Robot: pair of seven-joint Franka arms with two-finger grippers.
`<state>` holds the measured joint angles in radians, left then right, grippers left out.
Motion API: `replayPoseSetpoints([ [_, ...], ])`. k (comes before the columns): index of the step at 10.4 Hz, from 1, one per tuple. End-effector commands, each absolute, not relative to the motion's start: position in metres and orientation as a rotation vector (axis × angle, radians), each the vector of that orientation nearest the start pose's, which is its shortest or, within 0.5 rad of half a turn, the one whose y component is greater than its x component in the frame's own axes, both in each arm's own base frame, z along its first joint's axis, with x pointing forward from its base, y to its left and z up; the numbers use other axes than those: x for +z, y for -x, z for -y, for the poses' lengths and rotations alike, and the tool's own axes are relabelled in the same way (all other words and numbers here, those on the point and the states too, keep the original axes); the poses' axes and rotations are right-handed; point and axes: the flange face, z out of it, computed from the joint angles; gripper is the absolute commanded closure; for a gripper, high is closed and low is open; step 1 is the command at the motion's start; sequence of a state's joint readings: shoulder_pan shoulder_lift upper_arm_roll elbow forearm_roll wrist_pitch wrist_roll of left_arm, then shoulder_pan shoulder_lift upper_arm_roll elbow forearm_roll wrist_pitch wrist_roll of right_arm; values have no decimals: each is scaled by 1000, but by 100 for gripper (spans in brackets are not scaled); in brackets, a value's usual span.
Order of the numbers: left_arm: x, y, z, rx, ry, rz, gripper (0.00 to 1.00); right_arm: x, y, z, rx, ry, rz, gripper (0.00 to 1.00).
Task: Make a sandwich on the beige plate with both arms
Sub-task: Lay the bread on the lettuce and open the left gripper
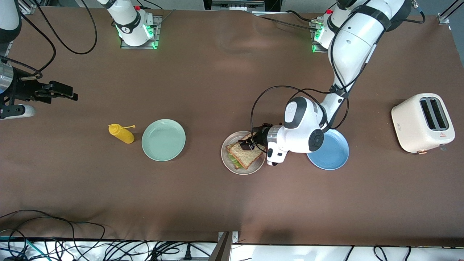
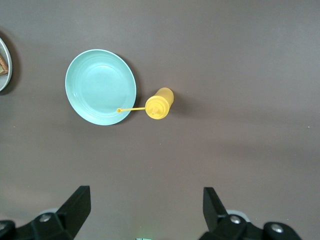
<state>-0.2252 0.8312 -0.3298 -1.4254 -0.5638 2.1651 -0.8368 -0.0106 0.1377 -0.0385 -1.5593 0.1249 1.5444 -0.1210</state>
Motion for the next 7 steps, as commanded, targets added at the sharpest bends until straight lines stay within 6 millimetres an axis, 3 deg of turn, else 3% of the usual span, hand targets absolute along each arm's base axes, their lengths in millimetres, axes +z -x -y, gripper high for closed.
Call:
replayPoseSetpoints([
  [1, 241, -632, 346, 958, 3267, 1191, 0, 555, -589, 13, 214, 3020, 101, 0],
  [5, 335, -634, 299, 804, 3250, 964, 0, 556, -591, 11, 203, 3065, 118, 0],
  [7, 386, -635, 259, 744, 3225, 916, 0, 563, -593, -9, 155, 3140, 169, 0],
])
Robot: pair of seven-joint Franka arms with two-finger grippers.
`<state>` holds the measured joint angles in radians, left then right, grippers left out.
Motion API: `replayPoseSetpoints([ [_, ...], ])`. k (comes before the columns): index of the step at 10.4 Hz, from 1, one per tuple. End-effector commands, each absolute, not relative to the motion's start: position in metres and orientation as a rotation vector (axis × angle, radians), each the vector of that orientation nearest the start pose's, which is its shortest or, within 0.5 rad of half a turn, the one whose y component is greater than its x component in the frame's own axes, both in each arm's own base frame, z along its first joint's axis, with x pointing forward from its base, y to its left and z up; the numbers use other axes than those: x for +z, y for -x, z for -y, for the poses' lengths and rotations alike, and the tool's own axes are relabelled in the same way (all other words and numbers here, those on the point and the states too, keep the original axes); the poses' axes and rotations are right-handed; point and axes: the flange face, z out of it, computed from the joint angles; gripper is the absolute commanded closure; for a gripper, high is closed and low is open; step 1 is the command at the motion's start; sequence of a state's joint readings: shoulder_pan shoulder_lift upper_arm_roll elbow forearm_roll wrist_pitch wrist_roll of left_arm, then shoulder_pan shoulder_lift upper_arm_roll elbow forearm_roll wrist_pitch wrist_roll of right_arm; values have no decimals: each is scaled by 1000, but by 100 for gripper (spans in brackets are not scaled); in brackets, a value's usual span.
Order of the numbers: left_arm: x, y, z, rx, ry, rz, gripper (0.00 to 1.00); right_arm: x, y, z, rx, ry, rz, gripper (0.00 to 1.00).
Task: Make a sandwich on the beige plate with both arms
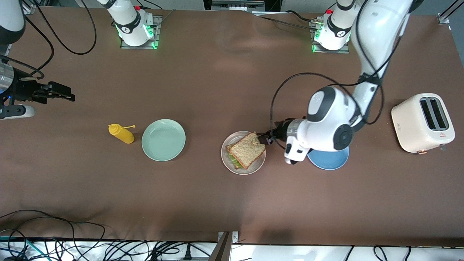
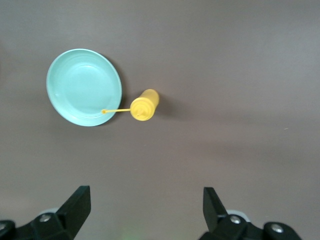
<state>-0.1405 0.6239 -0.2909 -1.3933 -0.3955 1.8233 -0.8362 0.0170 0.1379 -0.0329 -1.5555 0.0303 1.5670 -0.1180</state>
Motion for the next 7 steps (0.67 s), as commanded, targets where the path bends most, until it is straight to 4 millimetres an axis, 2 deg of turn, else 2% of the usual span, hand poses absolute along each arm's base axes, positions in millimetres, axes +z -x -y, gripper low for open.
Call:
replayPoseSetpoints([
  [1, 410, -635, 234, 700, 3206, 901, 0, 565, -598, -10, 86, 3147, 127, 0],
  [2, 431, -632, 214, 637, 3189, 837, 0, 567, -601, -9, 47, 3146, 139, 0],
  [4, 464, -626, 161, 550, 3147, 669, 0, 574, -598, -9, 24, 3144, 136, 0],
  [5, 481, -624, 133, 508, 3140, 611, 0, 580, -594, -7, 15, 3142, 135, 0],
  [7, 516, -616, 93, 382, 3078, 546, 0, 592, -579, -2, -5, 3142, 128, 0],
])
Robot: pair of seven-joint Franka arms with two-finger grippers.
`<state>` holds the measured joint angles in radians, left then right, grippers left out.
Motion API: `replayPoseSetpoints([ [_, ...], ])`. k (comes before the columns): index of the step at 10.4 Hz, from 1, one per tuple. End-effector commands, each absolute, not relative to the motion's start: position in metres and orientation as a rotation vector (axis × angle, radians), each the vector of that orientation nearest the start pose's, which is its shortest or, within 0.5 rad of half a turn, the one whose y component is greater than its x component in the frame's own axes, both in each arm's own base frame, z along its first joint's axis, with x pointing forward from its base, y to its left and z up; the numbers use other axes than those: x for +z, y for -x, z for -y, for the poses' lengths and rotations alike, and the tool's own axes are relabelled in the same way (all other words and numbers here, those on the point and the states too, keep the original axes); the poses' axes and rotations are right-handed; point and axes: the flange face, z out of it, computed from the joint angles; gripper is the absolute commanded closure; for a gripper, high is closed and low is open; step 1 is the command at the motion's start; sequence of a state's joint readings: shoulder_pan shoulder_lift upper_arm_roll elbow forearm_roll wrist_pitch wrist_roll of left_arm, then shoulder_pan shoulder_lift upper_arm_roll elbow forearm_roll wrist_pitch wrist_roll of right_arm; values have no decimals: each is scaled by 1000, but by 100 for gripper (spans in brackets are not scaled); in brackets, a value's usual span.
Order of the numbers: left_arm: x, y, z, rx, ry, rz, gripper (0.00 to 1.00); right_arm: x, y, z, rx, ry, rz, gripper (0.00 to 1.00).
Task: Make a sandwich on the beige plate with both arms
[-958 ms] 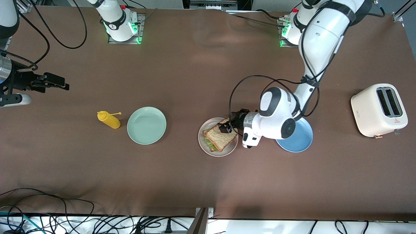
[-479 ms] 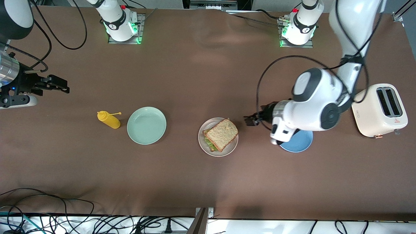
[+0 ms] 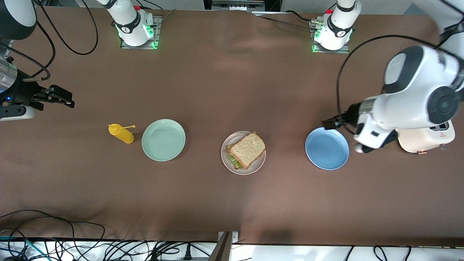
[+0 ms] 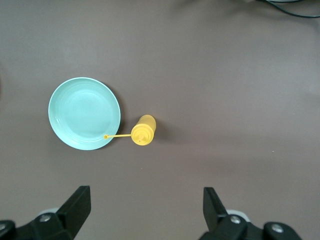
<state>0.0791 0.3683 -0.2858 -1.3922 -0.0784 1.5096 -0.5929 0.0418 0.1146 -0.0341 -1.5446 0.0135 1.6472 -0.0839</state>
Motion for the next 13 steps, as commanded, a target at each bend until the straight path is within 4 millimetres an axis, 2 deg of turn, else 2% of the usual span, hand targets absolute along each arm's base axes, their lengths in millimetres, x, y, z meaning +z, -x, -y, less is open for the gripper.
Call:
replayPoseSetpoints([
  [1, 526, -613, 80, 349, 3046, 496, 0, 594, -574, -1, -5, 3141, 123, 0],
  [4, 544, -611, 32, 318, 3088, 353, 1, 593, -565, 2, -5, 3137, 115, 0],
  [7, 549, -606, 0, 320, 3123, 290, 1, 594, -564, 7, 27, 3147, 88, 0],
  [11, 535, -603, 0, 354, 3126, 259, 1, 591, -566, 8, 30, 3159, 82, 0],
  [13, 529, -605, 17, 358, 3139, 232, 2, 592, -565, 10, 33, 3159, 79, 0],
])
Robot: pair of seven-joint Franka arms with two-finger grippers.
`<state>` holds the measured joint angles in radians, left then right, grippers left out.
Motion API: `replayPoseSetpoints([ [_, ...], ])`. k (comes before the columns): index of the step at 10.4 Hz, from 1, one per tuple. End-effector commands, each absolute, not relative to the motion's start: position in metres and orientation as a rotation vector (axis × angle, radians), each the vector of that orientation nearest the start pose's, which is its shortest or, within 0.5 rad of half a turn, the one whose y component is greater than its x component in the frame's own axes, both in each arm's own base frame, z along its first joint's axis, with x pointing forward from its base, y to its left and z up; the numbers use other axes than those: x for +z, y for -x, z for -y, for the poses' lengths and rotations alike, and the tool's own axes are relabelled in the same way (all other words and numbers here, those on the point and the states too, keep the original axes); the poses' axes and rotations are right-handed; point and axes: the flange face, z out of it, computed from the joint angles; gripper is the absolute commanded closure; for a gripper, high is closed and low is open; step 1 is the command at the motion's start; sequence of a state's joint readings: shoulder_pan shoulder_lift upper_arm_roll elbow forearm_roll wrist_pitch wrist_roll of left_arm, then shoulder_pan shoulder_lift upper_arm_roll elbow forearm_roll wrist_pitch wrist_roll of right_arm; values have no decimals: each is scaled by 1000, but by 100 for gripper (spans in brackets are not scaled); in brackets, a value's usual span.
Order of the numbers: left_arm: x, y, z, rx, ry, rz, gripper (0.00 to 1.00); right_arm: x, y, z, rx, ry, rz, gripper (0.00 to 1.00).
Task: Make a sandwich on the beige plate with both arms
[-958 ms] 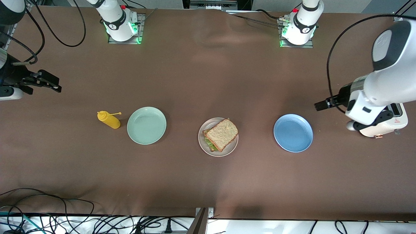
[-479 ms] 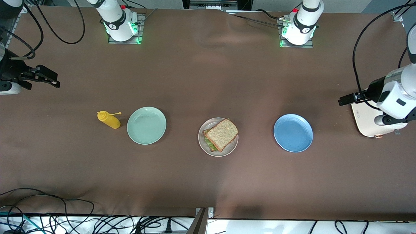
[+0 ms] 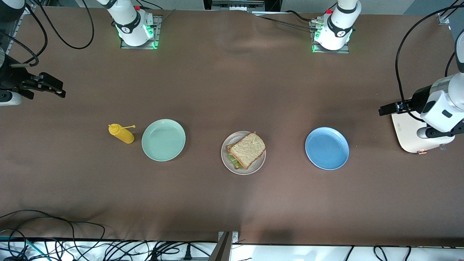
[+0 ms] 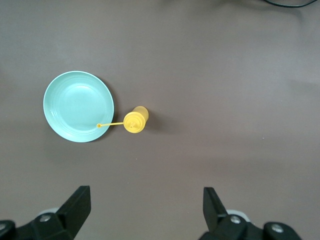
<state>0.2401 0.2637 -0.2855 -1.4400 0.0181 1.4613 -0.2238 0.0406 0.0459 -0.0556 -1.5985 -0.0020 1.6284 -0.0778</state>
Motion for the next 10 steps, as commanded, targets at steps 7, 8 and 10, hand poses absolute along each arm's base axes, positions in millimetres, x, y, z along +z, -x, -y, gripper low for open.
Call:
replayPoseSetpoints([
  [7, 527, -583, 9, 316, 3159, 254, 3, 588, -567, 14, 45, 3160, 70, 0],
  [8, 528, -584, 8, 306, 3161, 256, 1, 588, -567, 14, 45, 3160, 70, 0],
  [10, 529, -585, 9, 302, 3163, 247, 0, 589, -567, 14, 43, 3159, 72, 0],
])
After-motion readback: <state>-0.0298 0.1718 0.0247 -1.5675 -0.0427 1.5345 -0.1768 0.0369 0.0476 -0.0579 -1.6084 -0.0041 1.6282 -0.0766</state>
